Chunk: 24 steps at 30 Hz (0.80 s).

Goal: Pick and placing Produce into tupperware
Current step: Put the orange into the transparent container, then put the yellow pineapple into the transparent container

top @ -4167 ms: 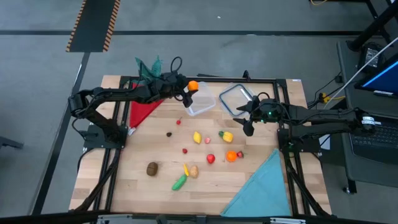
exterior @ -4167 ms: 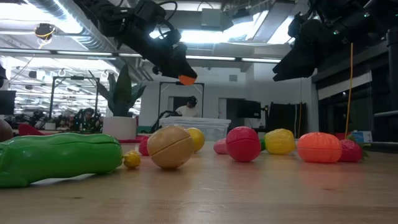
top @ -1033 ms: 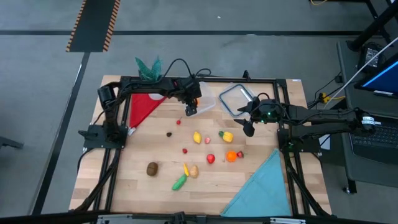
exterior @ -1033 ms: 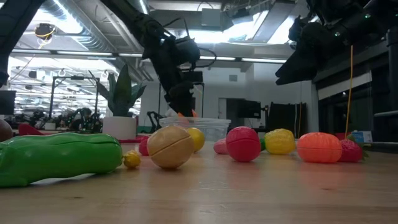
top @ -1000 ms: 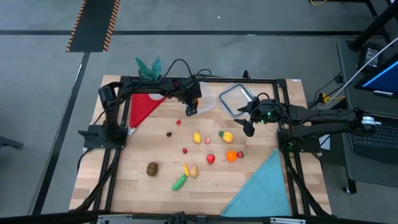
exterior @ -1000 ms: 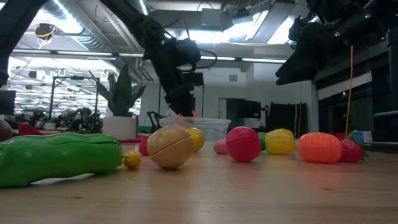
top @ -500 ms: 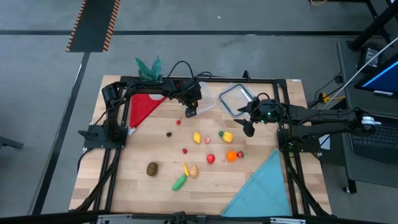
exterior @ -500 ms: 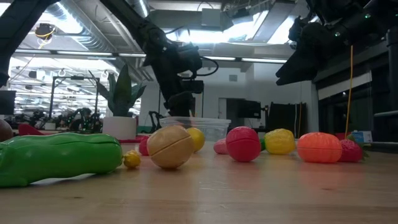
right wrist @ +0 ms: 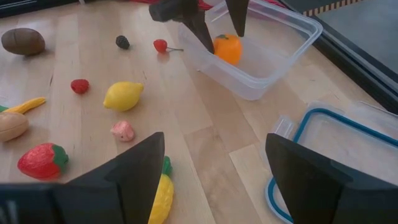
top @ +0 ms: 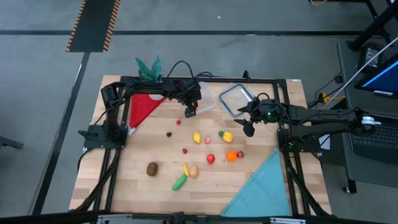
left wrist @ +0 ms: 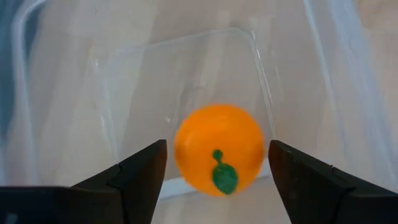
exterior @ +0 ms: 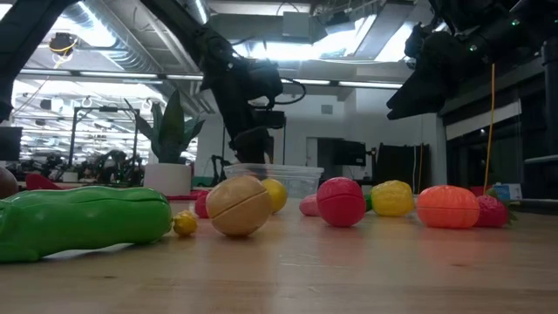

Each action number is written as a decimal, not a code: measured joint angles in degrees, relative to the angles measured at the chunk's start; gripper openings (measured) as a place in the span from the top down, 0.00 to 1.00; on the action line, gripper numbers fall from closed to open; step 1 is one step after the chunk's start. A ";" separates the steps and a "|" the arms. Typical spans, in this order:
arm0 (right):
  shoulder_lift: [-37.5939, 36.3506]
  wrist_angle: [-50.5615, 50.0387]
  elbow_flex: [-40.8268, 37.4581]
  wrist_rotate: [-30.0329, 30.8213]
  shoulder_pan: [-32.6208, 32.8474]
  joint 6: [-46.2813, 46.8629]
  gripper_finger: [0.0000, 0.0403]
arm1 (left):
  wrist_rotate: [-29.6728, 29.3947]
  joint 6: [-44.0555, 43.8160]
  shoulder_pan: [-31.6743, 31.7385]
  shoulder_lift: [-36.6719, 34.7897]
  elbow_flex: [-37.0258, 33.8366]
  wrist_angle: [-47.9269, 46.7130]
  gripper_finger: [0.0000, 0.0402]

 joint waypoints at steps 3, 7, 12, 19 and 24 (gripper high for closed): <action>0.00 0.00 0.00 0.01 -0.02 -0.07 0.30 | -1.59 0.01 -0.02 -1.77 0.00 -1.53 0.32; 0.00 -0.02 0.00 0.02 -0.02 -0.13 0.30 | -2.11 -0.38 0.00 -5.48 0.00 -3.13 0.32; 0.00 -0.02 0.00 0.00 -0.02 -0.12 0.30 | -2.02 -0.50 -0.40 -11.12 0.03 -4.00 0.32; 0.00 -0.47 -0.02 0.00 0.14 -0.04 0.30 | 1.33 -3.02 -0.48 -22.44 -9.32 2.43 0.33; 0.00 -0.85 -0.02 -0.02 0.26 -0.37 0.30 | 1.22 -6.72 -1.62 -31.71 -21.14 9.16 0.33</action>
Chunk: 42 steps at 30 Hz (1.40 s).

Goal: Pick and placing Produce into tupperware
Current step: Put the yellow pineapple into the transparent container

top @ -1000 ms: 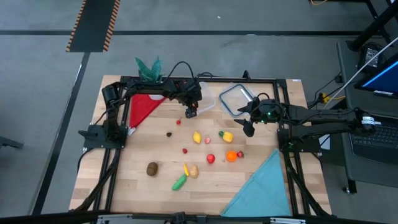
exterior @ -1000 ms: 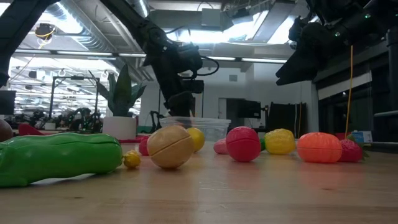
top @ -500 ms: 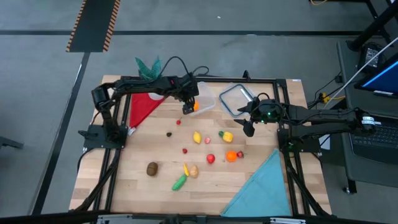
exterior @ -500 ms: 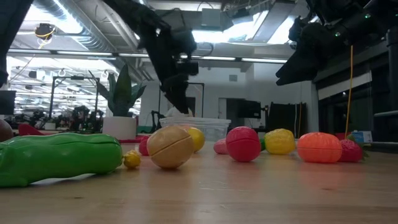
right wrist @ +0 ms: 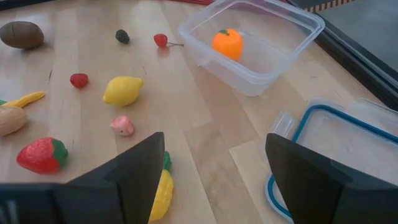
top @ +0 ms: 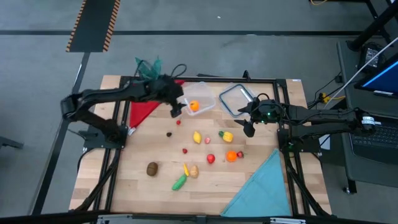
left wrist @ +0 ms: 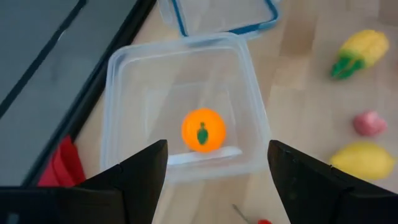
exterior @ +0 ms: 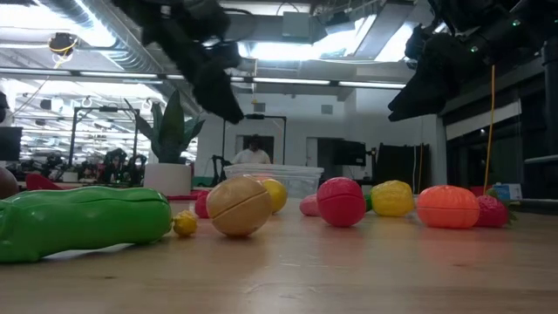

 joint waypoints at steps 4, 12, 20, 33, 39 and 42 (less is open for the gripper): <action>0.00 0.03 0.00 0.00 0.00 0.06 0.30 | -0.03 -2.39 -2.03 -8.02 -8.94 7.01 0.33; 0.00 2.15 0.00 -0.11 0.02 -0.48 0.30 | -0.07 -2.70 -9.49 -22.67 -21.82 17.79 0.33; 0.02 8.99 0.00 -8.52 0.02 -5.30 0.30 | 0.43 -1.05 -15.82 -33.14 -30.43 20.04 0.33; 0.02 9.05 0.00 -14.67 0.02 -2.65 0.30 | 4.81 -1.01 -19.04 -43.45 -37.38 23.04 0.33; 0.02 7.82 0.00 -15.02 0.02 -2.61 0.30 | 4.80 -0.97 -19.10 -43.81 -37.42 22.70 0.33; 0.02 6.86 0.00 -15.04 0.02 -2.48 0.30 | 4.76 -1.01 -19.08 -43.79 -37.42 22.08 0.33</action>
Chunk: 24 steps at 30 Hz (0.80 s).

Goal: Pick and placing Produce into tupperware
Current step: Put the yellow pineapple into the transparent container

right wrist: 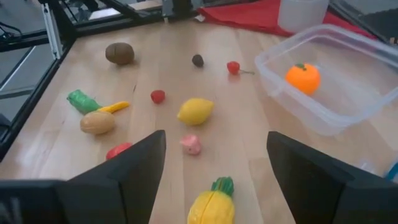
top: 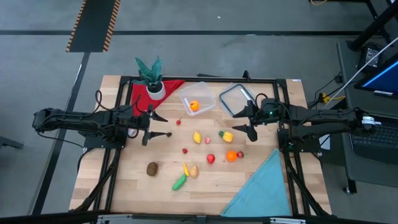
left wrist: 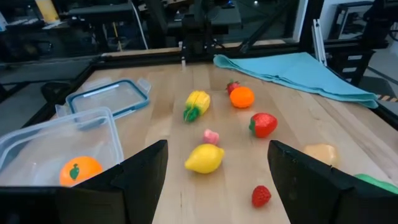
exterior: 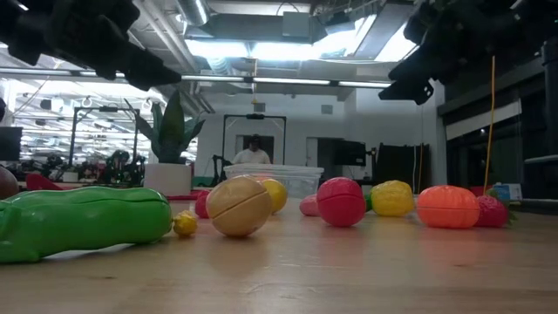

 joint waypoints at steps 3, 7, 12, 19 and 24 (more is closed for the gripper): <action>0.00 -0.66 0.00 -0.05 0.00 2.53 0.30 | -0.02 0.00 0.00 0.02 0.00 -0.64 0.33; 0.00 -0.64 0.00 0.44 0.91 5.56 0.30 | -0.34 0.00 0.00 0.02 0.00 -0.61 0.33; 0.25 -1.31 0.77 5.26 4.06 4.39 0.30 | -0.62 0.04 0.07 0.02 0.00 -0.62 0.33; 5.19 -7.75 6.82 10.38 8.53 4.35 0.30 | -0.68 0.07 0.07 0.02 0.00 -0.61 0.33; 11.83 -15.63 12.71 12.41 10.18 6.50 0.30 | -0.72 0.04 0.07 0.03 0.00 -0.79 0.33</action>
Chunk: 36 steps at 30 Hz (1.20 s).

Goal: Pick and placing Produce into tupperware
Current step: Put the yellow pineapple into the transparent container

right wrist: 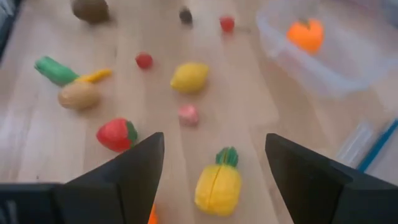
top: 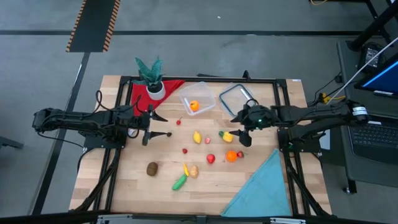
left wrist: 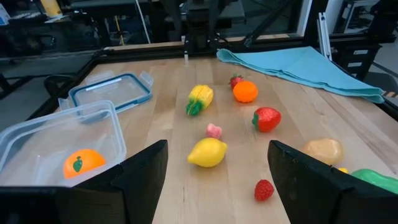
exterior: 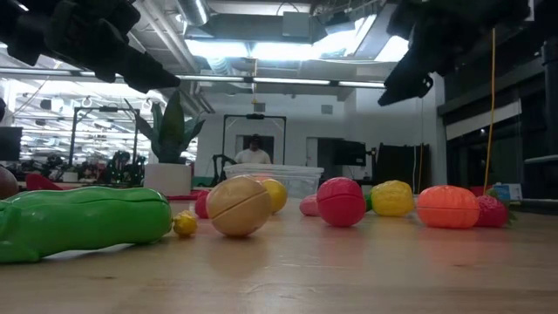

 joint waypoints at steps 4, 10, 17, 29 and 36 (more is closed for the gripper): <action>5.37 -4.68 4.40 0.07 0.80 3.66 0.30 | 0.01 0.02 0.00 -0.01 0.00 -0.07 0.33; 12.92 -11.10 11.41 0.07 1.03 3.98 0.30 | 0.02 0.02 0.00 0.00 0.00 -1.41 0.33; 19.73 -17.86 17.71 0.07 1.01 3.86 0.30 | 0.00 0.04 0.00 0.01 0.00 -4.27 0.33; 25.48 -19.60 17.81 0.07 1.01 3.92 0.30 | 0.02 0.04 0.00 0.01 0.00 -4.85 0.33; 27.51 -20.52 17.81 0.06 1.01 7.06 0.30 | 0.02 0.04 0.00 0.01 0.00 -4.90 0.33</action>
